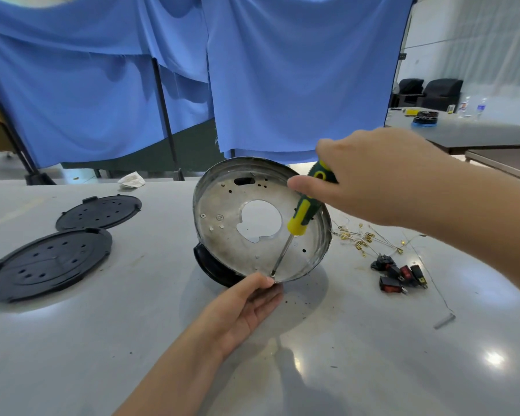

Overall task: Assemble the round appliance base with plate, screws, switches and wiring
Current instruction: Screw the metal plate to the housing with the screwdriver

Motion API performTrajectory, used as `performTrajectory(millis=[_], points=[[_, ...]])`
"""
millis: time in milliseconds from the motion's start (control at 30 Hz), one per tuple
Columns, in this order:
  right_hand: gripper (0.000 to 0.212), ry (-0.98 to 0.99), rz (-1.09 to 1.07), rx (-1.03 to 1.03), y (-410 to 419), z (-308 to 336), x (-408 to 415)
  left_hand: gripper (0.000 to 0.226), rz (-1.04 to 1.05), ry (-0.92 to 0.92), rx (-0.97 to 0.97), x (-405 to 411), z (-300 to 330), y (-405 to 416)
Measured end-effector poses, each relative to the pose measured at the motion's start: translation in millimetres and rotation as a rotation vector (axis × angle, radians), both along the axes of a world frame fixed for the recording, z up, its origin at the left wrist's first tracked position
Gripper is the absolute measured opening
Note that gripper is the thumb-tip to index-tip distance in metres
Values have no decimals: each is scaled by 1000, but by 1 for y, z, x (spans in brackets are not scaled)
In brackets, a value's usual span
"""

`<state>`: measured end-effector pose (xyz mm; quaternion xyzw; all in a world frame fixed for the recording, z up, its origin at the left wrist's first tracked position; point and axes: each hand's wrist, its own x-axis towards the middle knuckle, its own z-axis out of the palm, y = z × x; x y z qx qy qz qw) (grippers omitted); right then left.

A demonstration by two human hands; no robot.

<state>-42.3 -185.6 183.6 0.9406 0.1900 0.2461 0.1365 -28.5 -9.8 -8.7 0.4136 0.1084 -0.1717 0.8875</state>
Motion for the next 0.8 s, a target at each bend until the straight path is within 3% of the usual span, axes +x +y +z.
performTrajectory(millis=[67, 133, 233, 400, 500, 567, 700, 800], points=[[58, 5, -27, -12, -1, -2, -1, 38, -13, 3, 9, 0, 0, 0], [42, 152, 23, 103, -3, -3, -1, 32, -16, 5, 18, 0, 0, 0], [23, 331, 101, 264, -2, 0, -4, 42, 7, 8, 5, 1, 0, 0], [57, 101, 53, 67, 2, -1, -8, 41, 7, 22, -5, 0, 3, 0], [66, 20, -15, 5, 0, -2, -7, 28, -4, 42, 2, 0, 4, 1], [63, 75, 0, 25, -4, -3, -6, 24, -6, 42, 10, 0, 4, 1], [27, 338, 104, 264, -5, -2, -6, 44, 11, 32, 1, -1, 4, 1], [37, 281, 142, 226, -1, -2, -8, 44, 17, 40, 0, -1, 5, 2]])
